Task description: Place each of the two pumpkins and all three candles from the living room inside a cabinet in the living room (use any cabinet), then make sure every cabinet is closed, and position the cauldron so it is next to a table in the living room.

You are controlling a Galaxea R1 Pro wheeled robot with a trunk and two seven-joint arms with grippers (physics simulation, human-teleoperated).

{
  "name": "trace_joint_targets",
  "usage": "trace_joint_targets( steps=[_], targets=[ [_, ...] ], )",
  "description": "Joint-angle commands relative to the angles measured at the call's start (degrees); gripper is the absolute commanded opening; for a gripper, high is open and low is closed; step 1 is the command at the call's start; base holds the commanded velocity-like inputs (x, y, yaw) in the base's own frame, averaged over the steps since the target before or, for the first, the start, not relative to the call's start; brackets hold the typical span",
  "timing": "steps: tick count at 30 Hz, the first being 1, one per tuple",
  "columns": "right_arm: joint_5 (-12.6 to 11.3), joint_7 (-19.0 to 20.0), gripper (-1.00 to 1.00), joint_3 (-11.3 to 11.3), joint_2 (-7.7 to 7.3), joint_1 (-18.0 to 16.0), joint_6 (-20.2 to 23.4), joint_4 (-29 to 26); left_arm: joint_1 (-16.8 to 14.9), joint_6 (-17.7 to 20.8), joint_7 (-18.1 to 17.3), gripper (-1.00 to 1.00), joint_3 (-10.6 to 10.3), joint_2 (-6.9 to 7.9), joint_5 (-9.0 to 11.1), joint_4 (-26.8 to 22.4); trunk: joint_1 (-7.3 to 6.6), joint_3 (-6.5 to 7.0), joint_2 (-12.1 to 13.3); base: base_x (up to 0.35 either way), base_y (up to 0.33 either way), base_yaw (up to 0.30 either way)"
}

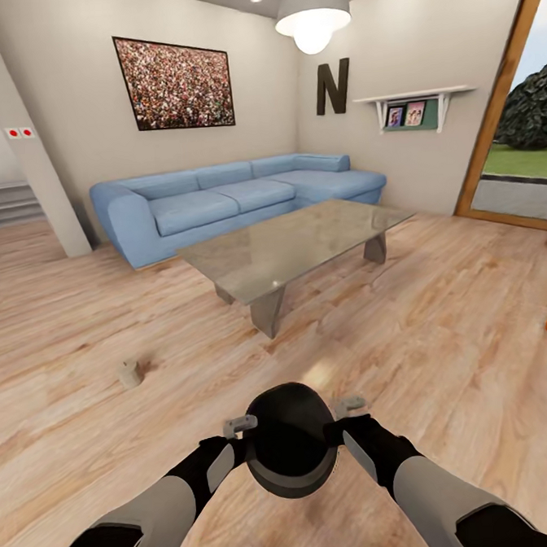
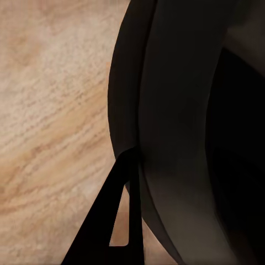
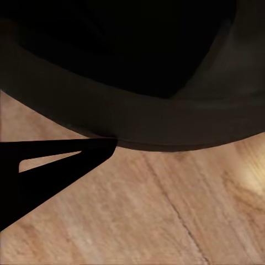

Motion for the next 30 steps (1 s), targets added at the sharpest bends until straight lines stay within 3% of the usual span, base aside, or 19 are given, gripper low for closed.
trace_joint_targets(
  steps=[1,8,30],
  targets=[
    [-0.9,-0.5,-1.0,0.9,-0.01,0.0,0.3,-0.1,0.0,0.3,0.2,-1.0,-0.2,-0.06,1.3,-0.4,0.0,-0.05,0.0,0.204,0.0,0.218],
    [-1.0,-0.5,-1.0,0.9,-0.03,0.0,0.4,-0.1,0.0,0.3,0.2,-1.0,-0.2,-0.06,1.3,-0.4,0.0,-0.05,0.0,0.204,0.0,0.165],
    [-1.0,-0.5,-1.0,0.9,-0.09,0.0,0.4,0.0,0.0,0.3,0.2,-1.0,-0.2,-0.06,1.3,-0.4,0.0,-0.05,0.0,0.278,0.0,0.003]
  ],
)
